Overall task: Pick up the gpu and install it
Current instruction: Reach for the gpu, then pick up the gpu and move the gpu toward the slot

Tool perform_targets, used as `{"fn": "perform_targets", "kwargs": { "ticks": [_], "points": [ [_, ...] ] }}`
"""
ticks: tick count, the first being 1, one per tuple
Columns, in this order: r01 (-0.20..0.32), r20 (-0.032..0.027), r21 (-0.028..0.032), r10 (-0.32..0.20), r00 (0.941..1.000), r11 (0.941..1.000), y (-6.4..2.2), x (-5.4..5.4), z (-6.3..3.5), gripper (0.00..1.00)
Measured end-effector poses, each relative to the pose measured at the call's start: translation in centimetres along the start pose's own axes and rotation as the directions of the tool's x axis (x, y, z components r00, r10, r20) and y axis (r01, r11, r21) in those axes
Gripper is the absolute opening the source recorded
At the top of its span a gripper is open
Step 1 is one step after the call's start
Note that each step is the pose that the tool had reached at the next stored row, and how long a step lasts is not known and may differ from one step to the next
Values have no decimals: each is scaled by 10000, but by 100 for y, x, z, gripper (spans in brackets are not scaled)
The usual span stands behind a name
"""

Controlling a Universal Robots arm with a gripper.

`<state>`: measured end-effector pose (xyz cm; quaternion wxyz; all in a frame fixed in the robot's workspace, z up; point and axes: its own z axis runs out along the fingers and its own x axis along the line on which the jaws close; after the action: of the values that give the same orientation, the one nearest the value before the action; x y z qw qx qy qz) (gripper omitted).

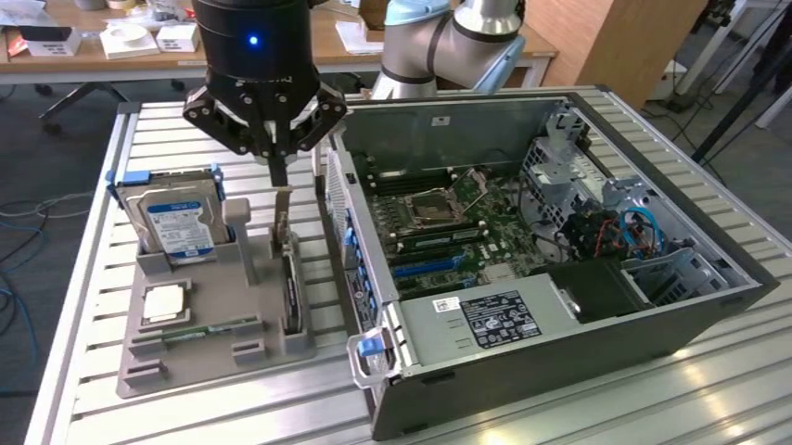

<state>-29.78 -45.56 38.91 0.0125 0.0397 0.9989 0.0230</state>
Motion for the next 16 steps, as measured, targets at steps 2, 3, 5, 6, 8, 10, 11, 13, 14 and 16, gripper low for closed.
{"fn": "perform_targets", "kwargs": {
  "ticks": [2, 3, 5, 6, 8, 10, 11, 13, 14, 16],
  "points": [
    [-2, 1, 0, 2, 10000, 10000, -2, 0, 0, 10],
    [-2, 0, 0, 2, 10000, 10000, -2, 0, 0, 10],
    [-1, 0, -1, 1, 10000, 10000, -2, 0, 0, 10],
    [-1, 0, 0, 1, 10000, 10000, -2, 0, 0, 10],
    [-1, 0, 0, 1, 10000, 10000, -2, 0, 0, 10],
    [-1, 0, 0, 1, 10000, 10000, -2, 0, 0, 10],
    [-1, 0, 0, 1, 10000, 10000, -2, 0, 0, 10],
    [-1, 0, 0, 1, 10000, 10000, -2, 0, 0, 10],
    [-1, 0, 0, 1, 10000, 10000, -2, 0, 0, 10],
    [-1, 1, 0, 1, 10000, 10000, -2, 0, 0, 10]
  ]
}}
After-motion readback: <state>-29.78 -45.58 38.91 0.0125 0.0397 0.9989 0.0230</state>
